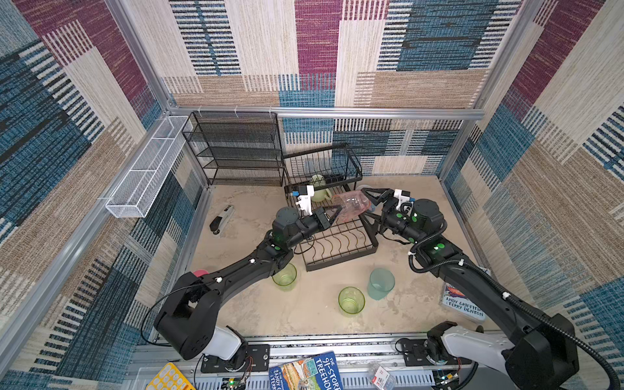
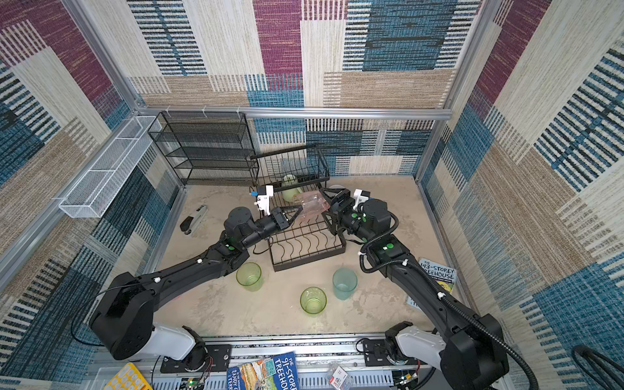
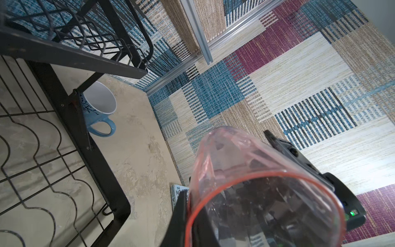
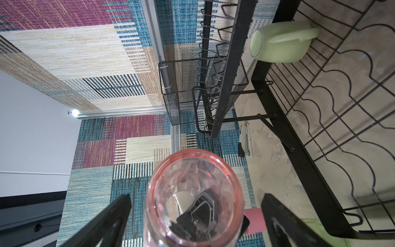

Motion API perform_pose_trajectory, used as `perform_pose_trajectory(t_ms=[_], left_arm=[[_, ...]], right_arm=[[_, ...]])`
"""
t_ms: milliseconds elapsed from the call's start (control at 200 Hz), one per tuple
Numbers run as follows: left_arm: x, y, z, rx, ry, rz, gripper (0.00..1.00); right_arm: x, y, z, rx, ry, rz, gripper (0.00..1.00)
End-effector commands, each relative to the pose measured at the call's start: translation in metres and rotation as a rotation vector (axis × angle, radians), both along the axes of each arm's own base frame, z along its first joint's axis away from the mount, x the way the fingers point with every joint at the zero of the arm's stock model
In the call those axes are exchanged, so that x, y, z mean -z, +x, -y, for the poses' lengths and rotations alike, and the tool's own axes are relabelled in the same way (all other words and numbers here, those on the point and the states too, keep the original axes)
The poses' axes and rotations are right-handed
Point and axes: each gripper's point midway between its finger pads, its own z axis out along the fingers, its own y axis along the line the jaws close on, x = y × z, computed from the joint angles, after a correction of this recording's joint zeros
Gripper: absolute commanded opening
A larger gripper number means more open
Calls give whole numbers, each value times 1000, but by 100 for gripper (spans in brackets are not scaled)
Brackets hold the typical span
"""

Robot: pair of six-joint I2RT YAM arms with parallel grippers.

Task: Load cups into a dish rack
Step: Pick up the cup from the center of the table.

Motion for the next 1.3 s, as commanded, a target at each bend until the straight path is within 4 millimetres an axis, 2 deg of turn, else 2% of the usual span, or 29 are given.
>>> perform_pose_trajectory(t_ms=[0, 491, 947, 1067, 1297], left_arm=[[-20, -1, 5, -1, -34, 87, 0], [-12, 3, 29, -1, -10, 83, 0], [-2, 13, 39, -11, 6, 74, 0], [-1, 12, 39, -6, 15, 75, 9], [1, 10, 36, -12, 39, 76, 33]], right_arm=[[-7, 2, 6, 33, 22, 11, 99], [-3, 7, 14, 88, -1, -7, 92], [-2, 8, 22, 132, -20, -9, 69], [-4, 9, 23, 141, -29, 3, 64], [-16, 13, 29, 174, -84, 59, 57]])
